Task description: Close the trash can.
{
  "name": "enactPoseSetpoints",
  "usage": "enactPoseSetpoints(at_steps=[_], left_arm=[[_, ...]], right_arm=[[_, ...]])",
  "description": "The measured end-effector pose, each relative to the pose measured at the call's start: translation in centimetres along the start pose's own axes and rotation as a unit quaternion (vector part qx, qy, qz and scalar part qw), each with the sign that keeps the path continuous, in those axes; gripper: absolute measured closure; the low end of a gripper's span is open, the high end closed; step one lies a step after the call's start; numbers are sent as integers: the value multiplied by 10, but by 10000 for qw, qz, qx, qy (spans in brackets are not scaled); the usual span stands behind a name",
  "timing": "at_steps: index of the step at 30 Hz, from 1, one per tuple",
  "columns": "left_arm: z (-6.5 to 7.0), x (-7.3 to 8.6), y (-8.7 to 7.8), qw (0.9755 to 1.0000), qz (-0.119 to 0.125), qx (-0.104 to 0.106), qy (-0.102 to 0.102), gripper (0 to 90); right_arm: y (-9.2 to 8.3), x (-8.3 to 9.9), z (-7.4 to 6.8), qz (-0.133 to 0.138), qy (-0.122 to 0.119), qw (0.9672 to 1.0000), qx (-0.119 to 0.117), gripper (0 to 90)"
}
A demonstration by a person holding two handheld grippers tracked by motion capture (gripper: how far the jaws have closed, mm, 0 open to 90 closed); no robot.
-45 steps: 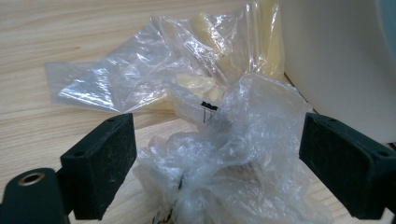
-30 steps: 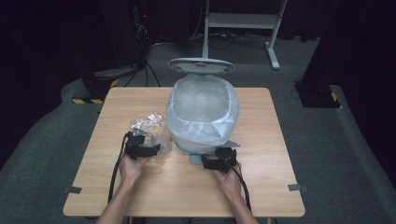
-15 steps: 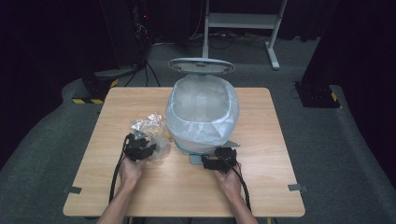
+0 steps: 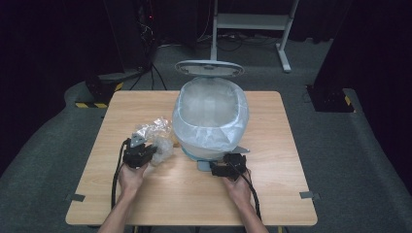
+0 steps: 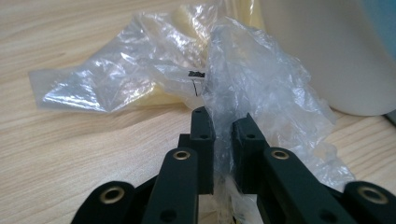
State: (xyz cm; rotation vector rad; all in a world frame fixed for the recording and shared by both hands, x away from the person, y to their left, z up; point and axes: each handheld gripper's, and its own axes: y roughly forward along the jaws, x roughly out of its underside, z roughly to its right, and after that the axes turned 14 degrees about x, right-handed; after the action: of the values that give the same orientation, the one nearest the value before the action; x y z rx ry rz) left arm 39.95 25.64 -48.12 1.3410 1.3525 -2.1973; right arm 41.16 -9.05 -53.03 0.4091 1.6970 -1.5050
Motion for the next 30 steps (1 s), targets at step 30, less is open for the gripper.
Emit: enactPoseSetpoints(at_steps=[30], left_arm=[[12, -65, -83, 9919, 718, 1000, 301, 842]], right_arm=[[0, 0, 0, -2, 0, 10000, 0, 97]])
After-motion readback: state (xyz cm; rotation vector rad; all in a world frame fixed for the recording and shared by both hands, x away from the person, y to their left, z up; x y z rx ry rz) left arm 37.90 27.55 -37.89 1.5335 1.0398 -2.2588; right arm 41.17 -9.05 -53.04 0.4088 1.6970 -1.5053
